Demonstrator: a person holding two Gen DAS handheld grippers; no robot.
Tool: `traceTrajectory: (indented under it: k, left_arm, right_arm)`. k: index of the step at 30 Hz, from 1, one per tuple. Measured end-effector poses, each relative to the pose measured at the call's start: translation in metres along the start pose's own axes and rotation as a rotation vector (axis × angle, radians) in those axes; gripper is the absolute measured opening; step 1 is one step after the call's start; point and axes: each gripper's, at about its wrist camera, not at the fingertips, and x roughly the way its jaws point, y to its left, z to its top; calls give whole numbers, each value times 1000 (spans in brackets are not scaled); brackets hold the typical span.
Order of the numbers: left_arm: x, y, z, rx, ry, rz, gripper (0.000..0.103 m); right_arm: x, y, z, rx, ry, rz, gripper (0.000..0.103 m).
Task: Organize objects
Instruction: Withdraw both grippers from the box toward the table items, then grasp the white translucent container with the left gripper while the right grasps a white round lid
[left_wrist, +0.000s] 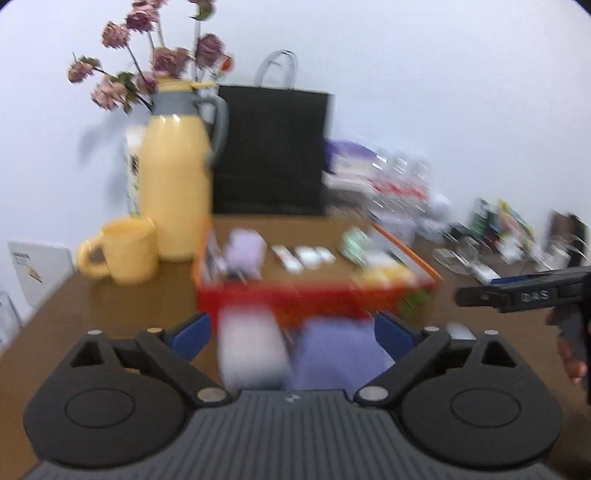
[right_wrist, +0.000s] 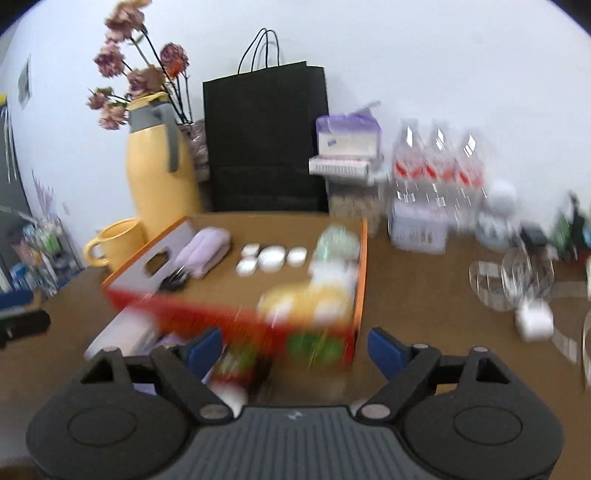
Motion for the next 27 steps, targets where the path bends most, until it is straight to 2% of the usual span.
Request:
traceTrajectory:
  k: [3,6,10,12,13,16,18,21,23,24,26,27]
  left_arm:
    - [-20,-12,-34,-29,65,-22,98]
    - [-32,-11,-43,-49,96,-2,98]
    - [-47,-6,-40,-53,58,19,99]
    - [-46,-2,-37,-63,19,5,103]
    - [-40,0,-36,-70,25,13,103]
    - [-9,8,-38,-87,90,67,101]
    - [11,19,-31,-99,82,85,101]
    - [38,35,-12,-121,47,104,99]
    - [67,42,-3,-89,96,101,98]
    - [81,44,-1,-80,115,118,93]
    - [105,47,3,-61,143,140,88]
    - [113,48,3,-53,155,149,84]
  right_arm:
    - [-29,14,-52,54,41,35,85]
    - [-56,25,-84,72,113,40,85]
    - [-100,33,-90,-11,99,33,85]
    - [-116,29,-84,-20,43,17,87]
    - [-119,26,-82,-12,14,19,91]
    - [-99,13,-76,18,-30,-4,91]
    - [-74,10,-73,22,-23,-67,90]
    - [-31,2,-67,11,-27,-96,82]
    - [-8,-3,-62,17,-12,-121,77]
    - [5,-7,-59,28,0,-126,74]
    - [20,-13,-55,57,15,-124,60]
    - [27,-16,-54,64,25,-128,58]
